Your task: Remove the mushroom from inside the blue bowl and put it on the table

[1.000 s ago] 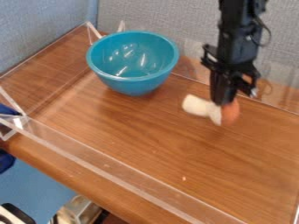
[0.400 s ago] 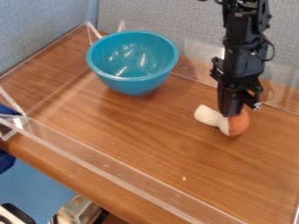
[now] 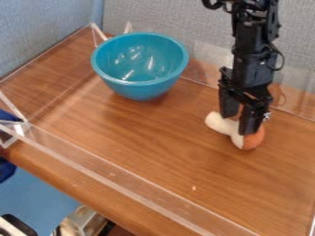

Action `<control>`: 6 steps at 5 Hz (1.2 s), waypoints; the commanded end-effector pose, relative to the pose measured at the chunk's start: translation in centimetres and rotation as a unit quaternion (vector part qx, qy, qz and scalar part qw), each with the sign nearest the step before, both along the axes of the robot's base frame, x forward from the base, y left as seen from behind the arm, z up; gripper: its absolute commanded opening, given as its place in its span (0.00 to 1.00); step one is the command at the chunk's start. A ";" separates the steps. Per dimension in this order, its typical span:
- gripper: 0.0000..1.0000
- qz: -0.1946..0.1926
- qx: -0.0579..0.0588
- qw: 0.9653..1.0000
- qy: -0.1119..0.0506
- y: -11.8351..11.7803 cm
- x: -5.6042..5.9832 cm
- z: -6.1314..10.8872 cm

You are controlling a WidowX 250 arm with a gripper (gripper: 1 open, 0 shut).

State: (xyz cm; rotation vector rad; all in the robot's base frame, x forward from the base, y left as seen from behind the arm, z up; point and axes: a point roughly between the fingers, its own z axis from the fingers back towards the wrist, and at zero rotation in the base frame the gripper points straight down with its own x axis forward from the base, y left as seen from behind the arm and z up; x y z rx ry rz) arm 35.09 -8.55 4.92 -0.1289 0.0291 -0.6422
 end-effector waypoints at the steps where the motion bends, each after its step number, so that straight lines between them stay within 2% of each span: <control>1: 1.00 0.016 0.002 1.000 -0.027 0.8 1.2 2.1; 2: 1.00 0.029 0.013 0.999 -0.031 1.1 1.4 3.5; 3: 1.00 0.049 0.031 0.997 -0.042 1.6 1.1 6.0; 4: 1.00 0.082 0.046 0.994 -0.054 2.1 0.9 8.5; 5: 1.00 0.111 0.065 0.989 -0.065 2.4 0.5 11.2; 6: 1.00 0.130 0.070 0.986 -0.080 5.3 1.3 12.5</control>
